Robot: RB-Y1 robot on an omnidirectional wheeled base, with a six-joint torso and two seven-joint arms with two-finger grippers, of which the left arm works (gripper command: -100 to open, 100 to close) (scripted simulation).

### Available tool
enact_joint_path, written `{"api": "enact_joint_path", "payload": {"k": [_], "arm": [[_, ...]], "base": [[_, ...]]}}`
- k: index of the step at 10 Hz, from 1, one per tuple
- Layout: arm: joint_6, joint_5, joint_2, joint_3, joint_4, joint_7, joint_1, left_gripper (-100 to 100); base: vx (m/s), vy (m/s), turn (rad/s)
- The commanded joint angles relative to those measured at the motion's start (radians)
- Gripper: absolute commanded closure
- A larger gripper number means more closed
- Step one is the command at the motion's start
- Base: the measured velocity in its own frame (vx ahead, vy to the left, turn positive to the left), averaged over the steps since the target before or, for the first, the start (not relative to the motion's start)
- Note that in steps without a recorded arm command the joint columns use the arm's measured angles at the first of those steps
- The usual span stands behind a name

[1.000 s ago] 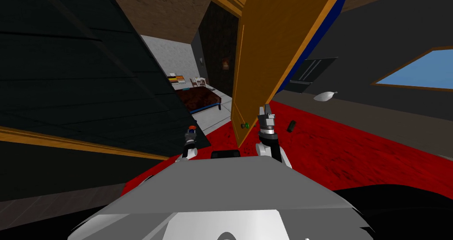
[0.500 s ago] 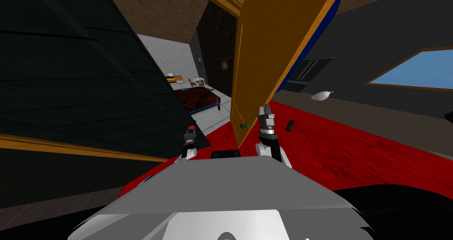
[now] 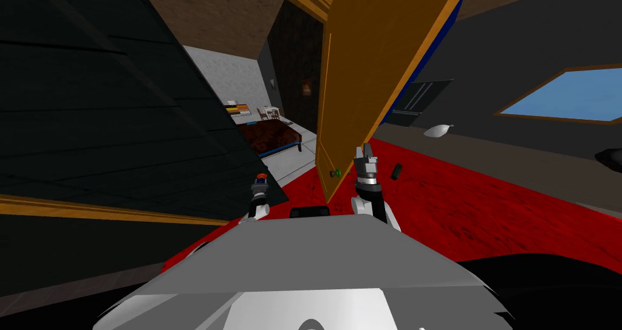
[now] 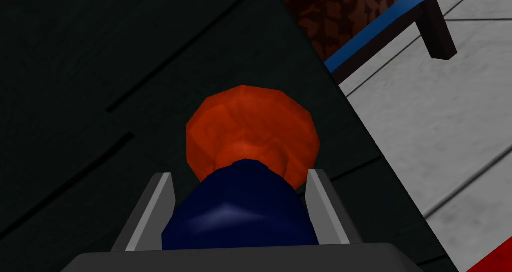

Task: Pull the door open

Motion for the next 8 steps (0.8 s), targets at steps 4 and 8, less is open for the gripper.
{"api": "enact_joint_path", "payload": {"k": [4, 8], "arm": [[-0.001, 0.009, 0.006, 0.000, 0.003, 0.098, 0.000, 100], [-0.003, 0.018, 0.012, 0.001, 0.007, 0.195, 0.001, 100]], "base": [[0.014, 0.003, -0.025], [0.020, 0.005, -0.028]]}}
